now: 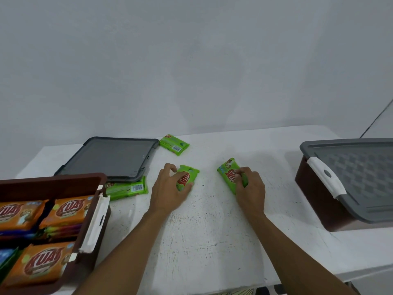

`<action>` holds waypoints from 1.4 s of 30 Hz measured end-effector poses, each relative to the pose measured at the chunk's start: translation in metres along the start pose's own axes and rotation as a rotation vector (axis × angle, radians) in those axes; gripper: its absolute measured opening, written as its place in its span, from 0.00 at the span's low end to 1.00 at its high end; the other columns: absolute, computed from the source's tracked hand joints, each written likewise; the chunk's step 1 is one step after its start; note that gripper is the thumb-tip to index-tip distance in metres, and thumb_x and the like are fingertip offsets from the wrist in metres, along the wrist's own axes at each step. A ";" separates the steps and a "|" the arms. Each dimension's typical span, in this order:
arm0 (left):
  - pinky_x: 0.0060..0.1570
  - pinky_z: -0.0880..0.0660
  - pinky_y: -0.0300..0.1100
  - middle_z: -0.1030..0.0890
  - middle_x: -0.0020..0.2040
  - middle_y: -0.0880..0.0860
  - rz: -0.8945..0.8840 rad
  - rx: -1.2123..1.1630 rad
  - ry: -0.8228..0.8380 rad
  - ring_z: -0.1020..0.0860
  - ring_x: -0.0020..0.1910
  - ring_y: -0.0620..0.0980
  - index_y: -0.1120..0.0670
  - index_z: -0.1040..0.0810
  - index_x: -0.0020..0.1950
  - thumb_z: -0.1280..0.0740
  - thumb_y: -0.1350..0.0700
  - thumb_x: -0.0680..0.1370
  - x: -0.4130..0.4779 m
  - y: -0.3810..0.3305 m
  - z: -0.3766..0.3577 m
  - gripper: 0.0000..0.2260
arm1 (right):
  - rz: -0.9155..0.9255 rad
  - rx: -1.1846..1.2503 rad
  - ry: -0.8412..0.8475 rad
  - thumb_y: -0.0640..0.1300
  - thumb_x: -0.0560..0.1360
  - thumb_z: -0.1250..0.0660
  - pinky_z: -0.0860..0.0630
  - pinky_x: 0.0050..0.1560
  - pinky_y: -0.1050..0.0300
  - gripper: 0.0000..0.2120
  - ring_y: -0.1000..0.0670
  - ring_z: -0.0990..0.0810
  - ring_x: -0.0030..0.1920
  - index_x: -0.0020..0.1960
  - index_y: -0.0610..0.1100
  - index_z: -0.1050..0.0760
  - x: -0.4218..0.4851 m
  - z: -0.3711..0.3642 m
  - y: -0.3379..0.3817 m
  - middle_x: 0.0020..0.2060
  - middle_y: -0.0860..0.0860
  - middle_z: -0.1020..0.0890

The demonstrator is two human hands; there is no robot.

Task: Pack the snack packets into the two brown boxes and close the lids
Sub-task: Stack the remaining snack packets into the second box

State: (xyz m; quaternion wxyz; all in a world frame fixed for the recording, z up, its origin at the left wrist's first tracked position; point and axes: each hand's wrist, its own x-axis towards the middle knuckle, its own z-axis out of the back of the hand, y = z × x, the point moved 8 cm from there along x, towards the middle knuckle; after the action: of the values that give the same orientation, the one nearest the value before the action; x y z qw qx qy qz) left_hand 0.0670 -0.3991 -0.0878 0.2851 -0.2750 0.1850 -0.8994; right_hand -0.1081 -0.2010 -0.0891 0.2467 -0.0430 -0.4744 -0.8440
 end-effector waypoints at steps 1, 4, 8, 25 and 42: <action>0.33 0.25 0.45 0.30 0.53 0.47 0.033 -0.032 -0.029 0.26 0.39 0.47 0.53 0.18 0.51 0.33 0.46 0.76 0.000 0.000 0.004 0.12 | -0.015 0.026 -0.002 0.45 0.81 0.39 0.33 0.34 0.64 0.07 0.52 0.24 0.38 0.51 0.46 0.22 0.000 0.000 -0.001 0.42 0.49 0.21; 0.33 0.27 0.42 0.30 0.50 0.46 0.066 -0.180 -0.038 0.26 0.35 0.44 0.57 0.19 0.48 0.38 0.56 0.79 -0.001 0.006 0.005 0.09 | -0.009 0.053 0.071 0.43 0.81 0.42 0.30 0.31 0.58 0.12 0.51 0.23 0.33 0.44 0.45 0.22 -0.002 -0.007 0.002 0.35 0.51 0.19; 0.52 0.25 0.45 0.27 0.63 0.48 -0.029 -0.182 -0.002 0.29 0.55 0.48 0.54 0.19 0.58 0.43 0.63 0.72 0.001 0.011 -0.002 0.19 | 0.062 -0.035 0.126 0.34 0.75 0.39 0.31 0.34 0.61 0.16 0.55 0.25 0.34 0.52 0.50 0.18 -0.005 -0.013 0.006 0.41 0.53 0.19; 0.66 0.37 0.49 0.30 0.66 0.46 -0.087 -0.041 0.168 0.37 0.68 0.46 0.48 0.30 0.63 0.32 0.39 0.66 -0.001 0.000 -0.012 0.29 | 0.099 -0.348 0.165 0.59 0.69 0.30 0.41 0.57 0.51 0.19 0.50 0.28 0.59 0.53 0.52 0.31 -0.001 -0.024 0.005 0.53 0.55 0.23; 0.60 0.36 0.46 0.32 0.58 0.47 -0.115 0.092 0.341 0.33 0.59 0.47 0.49 0.39 0.76 0.32 0.35 0.72 0.003 -0.007 -0.020 0.37 | 0.083 -0.229 0.222 0.53 0.67 0.26 0.31 0.61 0.48 0.40 0.49 0.28 0.60 0.74 0.54 0.40 0.001 -0.025 0.005 0.61 0.50 0.27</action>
State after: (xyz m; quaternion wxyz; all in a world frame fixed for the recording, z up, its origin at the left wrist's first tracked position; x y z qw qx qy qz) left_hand 0.0495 -0.3922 -0.0989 0.2099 -0.1156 0.1732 -0.9553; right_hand -0.1027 -0.2236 -0.0988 0.3257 0.0028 -0.3427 -0.8811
